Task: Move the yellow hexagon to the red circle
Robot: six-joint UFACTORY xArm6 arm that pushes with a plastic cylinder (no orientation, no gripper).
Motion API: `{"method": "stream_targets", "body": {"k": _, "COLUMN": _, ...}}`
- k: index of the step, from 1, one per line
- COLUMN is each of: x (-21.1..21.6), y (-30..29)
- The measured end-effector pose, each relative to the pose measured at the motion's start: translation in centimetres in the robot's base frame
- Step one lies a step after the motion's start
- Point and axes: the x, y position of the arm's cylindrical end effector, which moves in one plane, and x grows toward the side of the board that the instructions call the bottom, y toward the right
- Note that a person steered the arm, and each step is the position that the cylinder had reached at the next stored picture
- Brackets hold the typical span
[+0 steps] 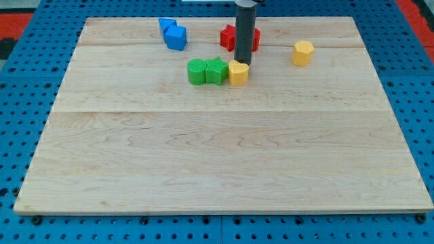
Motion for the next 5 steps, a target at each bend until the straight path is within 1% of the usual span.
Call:
{"method": "stream_targets", "body": {"k": 2, "x": 8.1, "y": 0.2}}
{"method": "stream_targets", "body": {"k": 3, "x": 6.2, "y": 9.4}}
{"method": "stream_targets", "body": {"k": 4, "x": 1.9, "y": 21.3}}
{"method": "stream_targets", "body": {"k": 5, "x": -2.4, "y": 21.1}}
